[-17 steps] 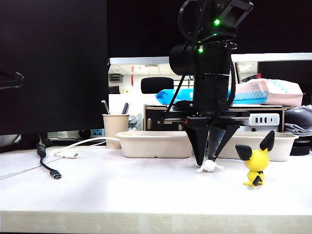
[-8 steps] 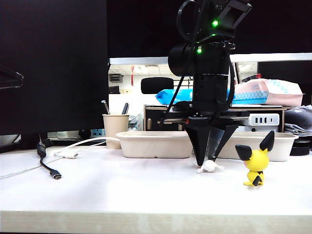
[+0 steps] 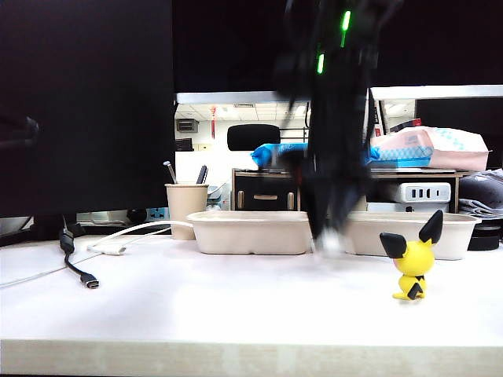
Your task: Put the dolls with similar colors into the same paper box, while dolls with different colors go into separate paper boxes.
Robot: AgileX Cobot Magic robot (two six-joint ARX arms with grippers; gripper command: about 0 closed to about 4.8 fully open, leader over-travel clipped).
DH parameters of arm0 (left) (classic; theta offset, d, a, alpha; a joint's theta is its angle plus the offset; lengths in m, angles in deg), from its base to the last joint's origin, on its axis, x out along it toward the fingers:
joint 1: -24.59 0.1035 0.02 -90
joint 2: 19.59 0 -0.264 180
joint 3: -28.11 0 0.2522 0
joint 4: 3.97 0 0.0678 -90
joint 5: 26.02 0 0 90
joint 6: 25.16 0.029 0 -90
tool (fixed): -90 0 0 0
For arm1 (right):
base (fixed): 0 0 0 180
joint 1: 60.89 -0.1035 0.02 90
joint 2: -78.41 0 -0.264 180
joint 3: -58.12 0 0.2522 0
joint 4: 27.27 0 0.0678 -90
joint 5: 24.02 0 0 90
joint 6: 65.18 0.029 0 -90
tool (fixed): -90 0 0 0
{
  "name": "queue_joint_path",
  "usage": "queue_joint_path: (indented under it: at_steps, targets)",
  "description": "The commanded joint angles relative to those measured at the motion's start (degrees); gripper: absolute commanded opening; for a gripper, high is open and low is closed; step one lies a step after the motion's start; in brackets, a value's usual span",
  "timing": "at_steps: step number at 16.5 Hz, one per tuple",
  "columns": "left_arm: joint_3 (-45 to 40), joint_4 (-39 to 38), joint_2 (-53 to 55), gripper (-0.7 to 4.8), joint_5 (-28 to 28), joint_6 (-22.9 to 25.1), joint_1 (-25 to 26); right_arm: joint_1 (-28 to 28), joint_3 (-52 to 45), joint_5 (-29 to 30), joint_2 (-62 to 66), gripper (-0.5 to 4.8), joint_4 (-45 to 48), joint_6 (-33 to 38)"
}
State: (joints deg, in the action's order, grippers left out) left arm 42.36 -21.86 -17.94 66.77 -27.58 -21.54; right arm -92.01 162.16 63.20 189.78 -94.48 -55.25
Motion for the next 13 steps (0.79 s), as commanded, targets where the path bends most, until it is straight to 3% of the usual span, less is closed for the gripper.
queue_joint_path:
  at_steps: [1,3,7,13]
  targets:
    - [0.11,0.28,2.89,-0.05,-0.2,0.07,-0.22,2.78,3.72,-4.09,-3.08,0.4,-0.85,-2.99]
    - [0.11,0.26,4.52,-0.05,-0.2,0.09,-1.16,5.31,4.98,-6.78,-3.87,0.4,-1.25,-4.46]
    - [0.11,0.13,5.14,-0.05,-0.15,0.07,-5.49,11.98,5.16,-5.66,-3.34,0.41,-2.38,-5.49]
    - [0.13,0.0,6.43,-0.05,-0.22,0.07,-6.64,15.26,5.16,-4.59,-2.54,0.47,-0.2,-5.73]
